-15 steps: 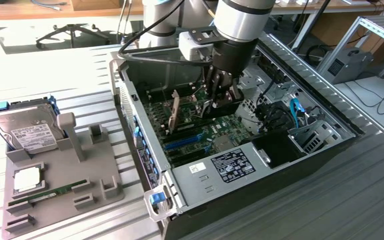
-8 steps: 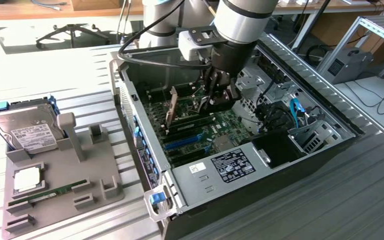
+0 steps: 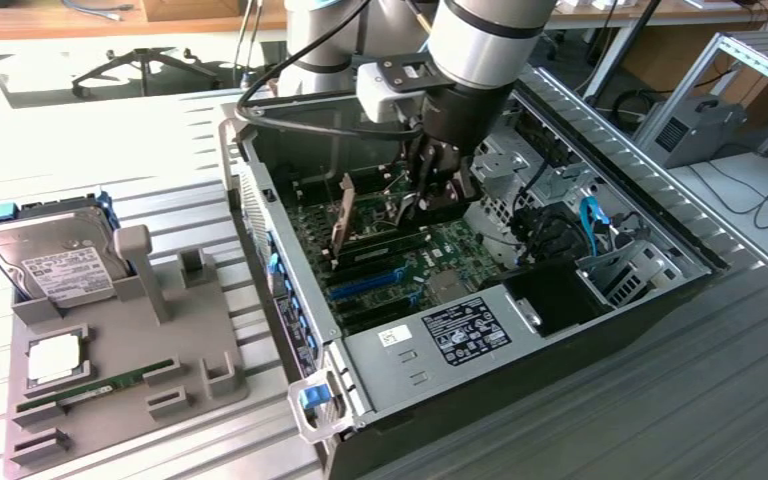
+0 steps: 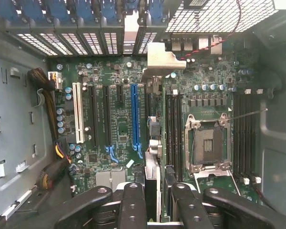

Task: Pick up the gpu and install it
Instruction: 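Insert the gpu into the slot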

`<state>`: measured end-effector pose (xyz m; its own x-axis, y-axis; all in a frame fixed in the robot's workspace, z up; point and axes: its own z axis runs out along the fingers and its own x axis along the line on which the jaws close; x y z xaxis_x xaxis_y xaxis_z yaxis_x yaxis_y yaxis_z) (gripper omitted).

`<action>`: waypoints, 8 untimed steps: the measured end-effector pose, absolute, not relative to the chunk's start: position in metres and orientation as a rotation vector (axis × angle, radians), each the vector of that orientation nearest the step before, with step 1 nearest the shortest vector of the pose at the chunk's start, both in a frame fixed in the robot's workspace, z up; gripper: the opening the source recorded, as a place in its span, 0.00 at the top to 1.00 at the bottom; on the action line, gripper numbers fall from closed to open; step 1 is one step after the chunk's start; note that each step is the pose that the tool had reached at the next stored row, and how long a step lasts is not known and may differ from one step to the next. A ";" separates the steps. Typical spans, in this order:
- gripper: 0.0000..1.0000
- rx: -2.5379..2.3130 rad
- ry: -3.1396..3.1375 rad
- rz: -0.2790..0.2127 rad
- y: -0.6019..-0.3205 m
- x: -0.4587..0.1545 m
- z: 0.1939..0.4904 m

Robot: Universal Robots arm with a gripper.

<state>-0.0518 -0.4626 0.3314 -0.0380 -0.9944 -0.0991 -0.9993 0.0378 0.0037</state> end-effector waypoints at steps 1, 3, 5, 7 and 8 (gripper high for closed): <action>0.74 -2.130 2.212 0.110 -0.463 -0.052 0.331; 0.74 -2.130 2.212 0.110 -0.463 -0.052 0.331; 0.74 -2.130 2.212 0.110 -0.463 -0.052 0.330; 0.74 -2.130 2.212 0.110 -0.463 -0.052 0.330; 0.74 -2.130 2.212 0.110 -0.463 -0.052 0.330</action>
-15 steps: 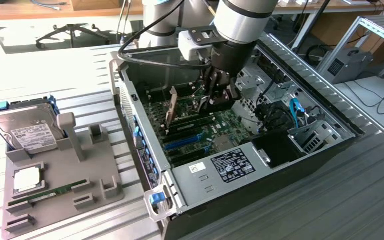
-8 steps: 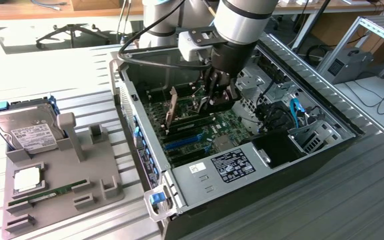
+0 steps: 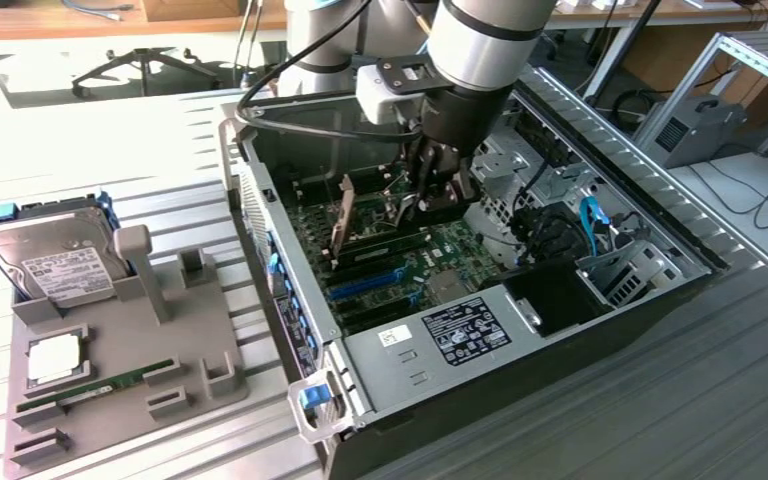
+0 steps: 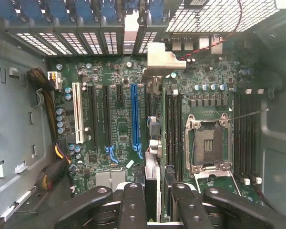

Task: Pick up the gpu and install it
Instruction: 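Insert the gpu into the slot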

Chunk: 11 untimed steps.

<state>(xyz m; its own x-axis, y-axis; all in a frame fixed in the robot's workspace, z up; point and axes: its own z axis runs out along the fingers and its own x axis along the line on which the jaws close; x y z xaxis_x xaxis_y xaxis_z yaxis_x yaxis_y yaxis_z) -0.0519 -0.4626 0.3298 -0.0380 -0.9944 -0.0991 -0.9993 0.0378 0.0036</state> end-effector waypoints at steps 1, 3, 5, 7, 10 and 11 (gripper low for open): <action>0.74 -2.130 2.212 0.110 -0.463 -0.052 0.330; 0.74 -2.130 2.212 0.110 -0.463 -0.052 0.329; 0.74 -2.130 2.212 0.110 -0.463 -0.052 0.329; 0.74 -2.130 2.212 0.110 -0.463 -0.052 0.328; 0.74 -2.129 2.212 0.110 -0.463 -0.054 0.327; 0.74 -2.130 2.212 0.110 -0.463 -0.055 0.327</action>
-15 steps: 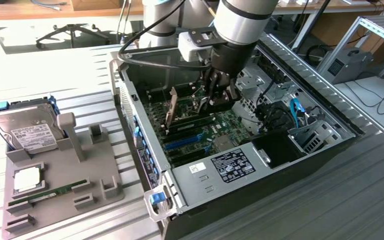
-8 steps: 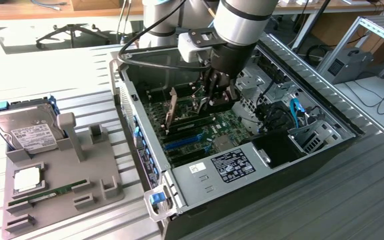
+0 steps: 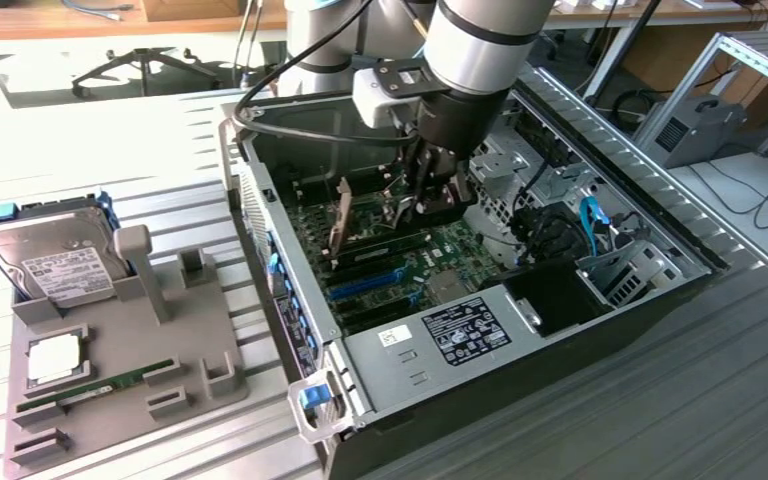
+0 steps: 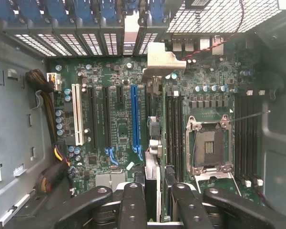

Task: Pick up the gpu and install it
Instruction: 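Insert the gpu into the slot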

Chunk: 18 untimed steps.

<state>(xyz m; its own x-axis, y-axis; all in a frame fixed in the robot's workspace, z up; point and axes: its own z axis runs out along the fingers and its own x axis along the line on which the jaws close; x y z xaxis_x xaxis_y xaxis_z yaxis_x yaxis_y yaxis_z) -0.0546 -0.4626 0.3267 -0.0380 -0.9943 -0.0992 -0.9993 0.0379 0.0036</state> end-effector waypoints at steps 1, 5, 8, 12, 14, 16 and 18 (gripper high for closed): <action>0.74 -2.130 2.212 0.110 -0.463 -0.055 0.326; 0.74 -2.130 2.212 0.110 -0.463 -0.056 0.325; 0.74 -2.130 2.212 0.110 -0.463 -0.056 0.324; 0.74 -2.130 2.212 0.110 -0.463 -0.057 0.323; 0.74 -2.130 2.212 0.110 -0.463 -0.057 0.322; 0.74 -2.130 2.212 0.110 -0.463 -0.057 0.321; 0.74 -2.130 2.212 0.110 -0.463 -0.057 0.321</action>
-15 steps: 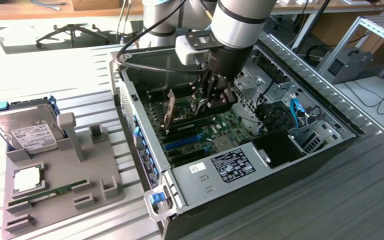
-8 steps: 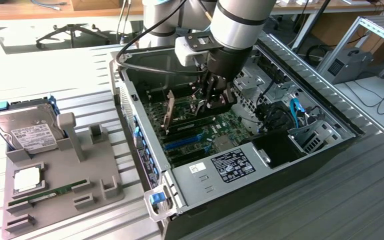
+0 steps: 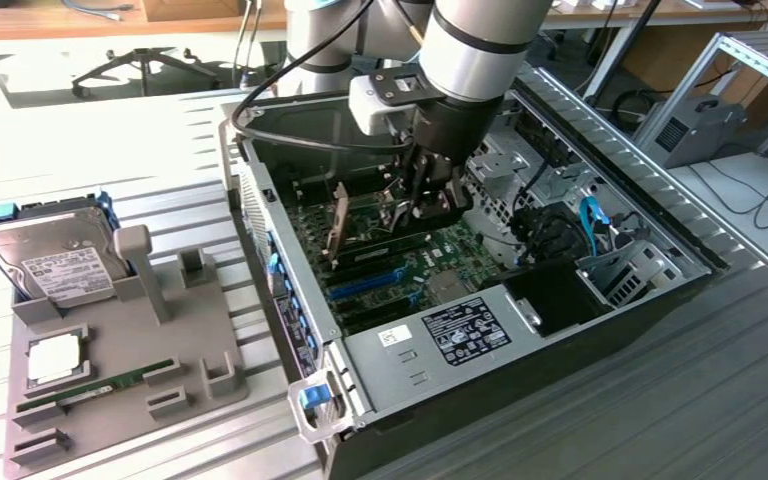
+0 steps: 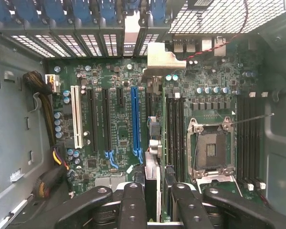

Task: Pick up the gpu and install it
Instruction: 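Insert the gpu into the slot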

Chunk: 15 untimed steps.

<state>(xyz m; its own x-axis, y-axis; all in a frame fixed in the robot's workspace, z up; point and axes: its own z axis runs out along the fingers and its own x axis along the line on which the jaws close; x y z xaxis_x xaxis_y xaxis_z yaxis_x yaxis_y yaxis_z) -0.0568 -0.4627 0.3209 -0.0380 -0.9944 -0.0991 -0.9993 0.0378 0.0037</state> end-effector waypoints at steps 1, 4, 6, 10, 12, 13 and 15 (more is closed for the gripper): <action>0.74 -2.130 2.212 0.110 -0.463 -0.057 0.321; 0.74 -2.130 2.212 0.110 -0.463 -0.057 0.319; 0.74 -2.130 2.212 0.110 -0.463 -0.057 0.318; 0.74 -2.130 2.212 0.110 -0.463 -0.057 0.316; 0.74 -2.130 2.212 0.110 -0.463 -0.057 0.315; 0.74 -2.130 2.212 0.110 -0.463 -0.057 0.314; 0.74 -2.130 2.212 0.110 -0.463 -0.058 0.313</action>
